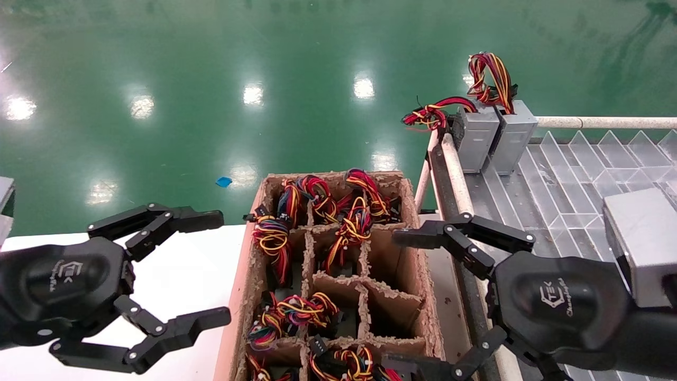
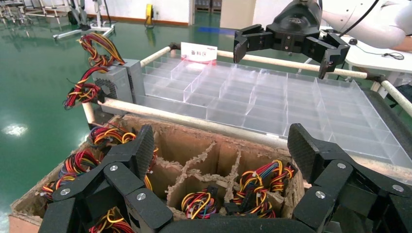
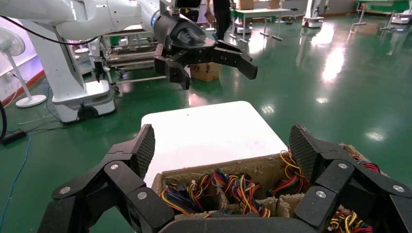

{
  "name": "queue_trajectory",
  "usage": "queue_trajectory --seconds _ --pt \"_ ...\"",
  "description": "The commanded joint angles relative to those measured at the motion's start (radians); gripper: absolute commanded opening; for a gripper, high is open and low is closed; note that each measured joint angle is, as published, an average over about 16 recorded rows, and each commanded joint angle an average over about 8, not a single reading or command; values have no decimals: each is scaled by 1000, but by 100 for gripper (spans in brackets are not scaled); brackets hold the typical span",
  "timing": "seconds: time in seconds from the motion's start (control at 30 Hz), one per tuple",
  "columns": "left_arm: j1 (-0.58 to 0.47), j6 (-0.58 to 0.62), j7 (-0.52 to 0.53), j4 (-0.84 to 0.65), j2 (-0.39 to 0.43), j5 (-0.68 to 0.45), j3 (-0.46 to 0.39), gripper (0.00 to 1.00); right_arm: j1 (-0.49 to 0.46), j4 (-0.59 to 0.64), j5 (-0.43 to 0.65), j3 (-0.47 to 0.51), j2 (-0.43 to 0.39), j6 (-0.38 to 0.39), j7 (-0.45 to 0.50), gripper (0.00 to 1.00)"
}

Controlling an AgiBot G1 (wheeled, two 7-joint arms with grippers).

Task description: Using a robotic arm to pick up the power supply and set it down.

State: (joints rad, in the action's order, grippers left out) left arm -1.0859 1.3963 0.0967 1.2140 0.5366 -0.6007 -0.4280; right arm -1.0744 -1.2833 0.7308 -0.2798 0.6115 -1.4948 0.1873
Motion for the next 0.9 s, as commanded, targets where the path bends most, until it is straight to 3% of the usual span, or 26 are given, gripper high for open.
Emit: queue_trajectory --seconds 0.03,0.47,0.73,0.9 --pt "0 0 0 0 0 0 0 100 0 0 0 0 0 0 0 100" --pt "0 0 0 0 0 0 0 98 0 0 0 0 0 0 0 100" --pt "0 0 0 0 0 0 0 4 0 0 0 0 0 0 0 100" --pt "0 0 0 0 0 0 0 0 0 1 1 0 0 2 0 100"
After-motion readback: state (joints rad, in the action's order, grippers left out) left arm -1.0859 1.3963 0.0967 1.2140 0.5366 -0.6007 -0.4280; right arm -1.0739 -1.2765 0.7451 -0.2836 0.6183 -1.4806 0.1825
